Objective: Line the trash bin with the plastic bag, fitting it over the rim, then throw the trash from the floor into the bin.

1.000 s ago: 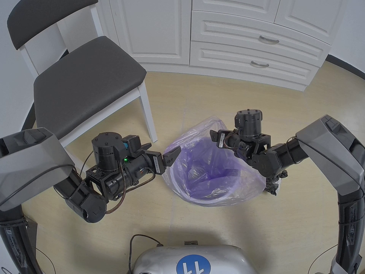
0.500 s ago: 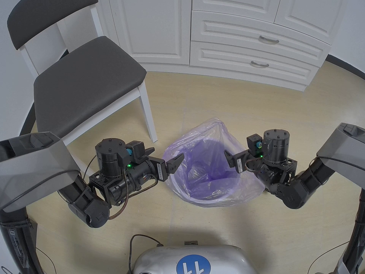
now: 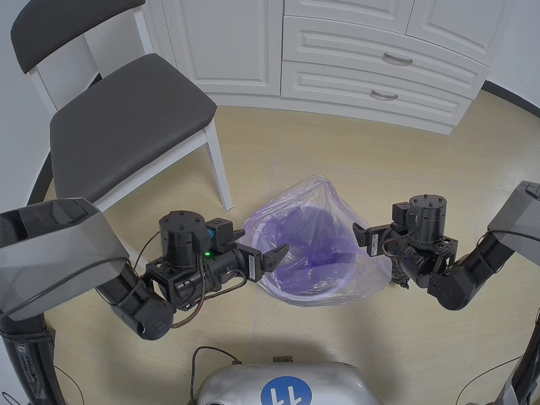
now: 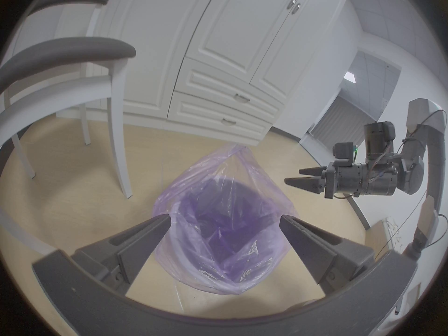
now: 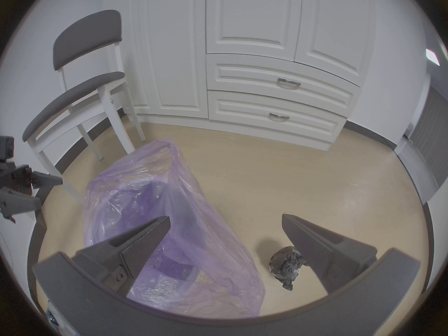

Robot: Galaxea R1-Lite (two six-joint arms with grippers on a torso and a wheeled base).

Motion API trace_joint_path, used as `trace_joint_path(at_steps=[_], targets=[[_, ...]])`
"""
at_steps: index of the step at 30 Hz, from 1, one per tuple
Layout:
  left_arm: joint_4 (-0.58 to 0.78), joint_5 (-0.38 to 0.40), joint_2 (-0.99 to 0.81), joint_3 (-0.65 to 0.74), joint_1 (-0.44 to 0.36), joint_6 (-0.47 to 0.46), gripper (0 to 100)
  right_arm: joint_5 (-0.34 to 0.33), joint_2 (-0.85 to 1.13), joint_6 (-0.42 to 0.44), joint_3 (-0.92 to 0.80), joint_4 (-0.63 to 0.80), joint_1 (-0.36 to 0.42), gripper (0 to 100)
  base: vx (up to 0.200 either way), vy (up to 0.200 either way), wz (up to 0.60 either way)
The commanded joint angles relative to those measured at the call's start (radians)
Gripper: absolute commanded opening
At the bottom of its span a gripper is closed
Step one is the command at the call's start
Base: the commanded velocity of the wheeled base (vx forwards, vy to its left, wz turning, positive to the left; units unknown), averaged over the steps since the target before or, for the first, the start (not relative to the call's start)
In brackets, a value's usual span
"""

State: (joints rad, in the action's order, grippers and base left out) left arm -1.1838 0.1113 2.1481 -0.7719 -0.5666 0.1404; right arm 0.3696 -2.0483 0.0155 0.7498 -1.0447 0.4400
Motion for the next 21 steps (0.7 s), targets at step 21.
trace_joint_path(at_steps=[21], targets=[[0.563, -0.061, 0.072, -0.448, 0.070, -0.047, 100, 0.015, -0.116, 0.098, 0.071, 0.129, -0.018, 100, 0.000, 0.000, 0.00]])
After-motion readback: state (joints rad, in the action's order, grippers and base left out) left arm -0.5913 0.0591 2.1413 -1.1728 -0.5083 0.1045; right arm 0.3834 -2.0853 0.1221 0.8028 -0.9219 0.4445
